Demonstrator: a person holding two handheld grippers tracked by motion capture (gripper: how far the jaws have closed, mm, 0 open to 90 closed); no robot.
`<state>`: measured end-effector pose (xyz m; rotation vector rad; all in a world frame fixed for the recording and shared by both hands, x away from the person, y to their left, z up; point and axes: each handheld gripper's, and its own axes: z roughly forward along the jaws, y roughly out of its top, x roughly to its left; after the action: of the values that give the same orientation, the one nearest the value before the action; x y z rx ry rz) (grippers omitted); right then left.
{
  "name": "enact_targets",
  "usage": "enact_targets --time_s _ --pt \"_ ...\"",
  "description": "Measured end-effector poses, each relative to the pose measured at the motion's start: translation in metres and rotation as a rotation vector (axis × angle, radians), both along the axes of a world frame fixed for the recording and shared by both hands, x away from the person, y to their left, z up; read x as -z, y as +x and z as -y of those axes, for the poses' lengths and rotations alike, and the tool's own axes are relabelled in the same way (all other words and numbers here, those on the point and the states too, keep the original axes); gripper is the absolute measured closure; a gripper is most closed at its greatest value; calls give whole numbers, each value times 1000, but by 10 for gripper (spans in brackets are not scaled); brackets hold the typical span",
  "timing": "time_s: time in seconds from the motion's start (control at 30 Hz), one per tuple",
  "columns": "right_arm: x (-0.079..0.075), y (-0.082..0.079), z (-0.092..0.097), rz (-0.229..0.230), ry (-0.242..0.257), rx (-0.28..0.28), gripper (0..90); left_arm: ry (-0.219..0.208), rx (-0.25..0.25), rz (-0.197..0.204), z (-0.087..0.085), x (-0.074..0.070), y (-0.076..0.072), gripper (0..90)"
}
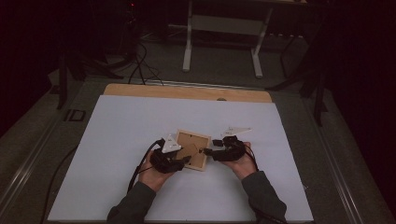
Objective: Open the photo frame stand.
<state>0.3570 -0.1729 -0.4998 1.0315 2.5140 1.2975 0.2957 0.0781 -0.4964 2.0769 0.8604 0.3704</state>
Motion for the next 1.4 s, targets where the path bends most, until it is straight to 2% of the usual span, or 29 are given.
enact_targets --time_s 0.07,0.33,0.4,0.43,0.53,0.57,0.7,0.8,0.83,0.87,0.9,0.97,1.03,1.07,1.23,1.4 --pt "1 3 -1 -26 13 1 358 -2 3 21 0 1 -3 564" --pt "3 8 -4 -64 49 -13 342 17 33 72 -1 3 -7 564" --pt "3 9 -4 -73 69 -19 353 21 41 82 -2 4 -7 564" --pt "3 11 -3 -87 101 -22 373 17 45 82 -2 4 -7 564" --pt "2 12 -3 -96 121 -28 404 14 52 73 -4 5 -6 564" --pt "2 12 -3 -82 109 -23 455 12 55 67 -5 5 -6 564" --pt "2 10 -1 -83 127 -22 473 13 60 50 -6 5 -5 566" --pt "2 9 -1 -71 127 -22 478 10 64 14 -7 6 -3 564" --pt "2 9 -1 -71 127 -22 478 10 64 14 -7 6 -3 562" --pt "1 7 -1 -63 136 -23 488 -16 73 -14 -9 6 -1 560" --pt "0 6 -2 -58 141 -27 498 -16 73 -14 -9 6 -1 556" --pt "-2 4 -2 -47 141 -35 514 -23 80 -49 -7 8 2 539" --pt "-3 4 -3 -41 143 -37 531 -28 83 -55 -7 9 2 539" --pt "-6 3 -4 -24 137 -43 545 -23 85 -66 -5 10 3 548" --pt "-9 0 -6 -2 118 -51 551 -27 84 -85 -6 9 4 627" --pt "-10 -3 -6 16 120 -49 558 -10 84 -78 -5 8 3 642"
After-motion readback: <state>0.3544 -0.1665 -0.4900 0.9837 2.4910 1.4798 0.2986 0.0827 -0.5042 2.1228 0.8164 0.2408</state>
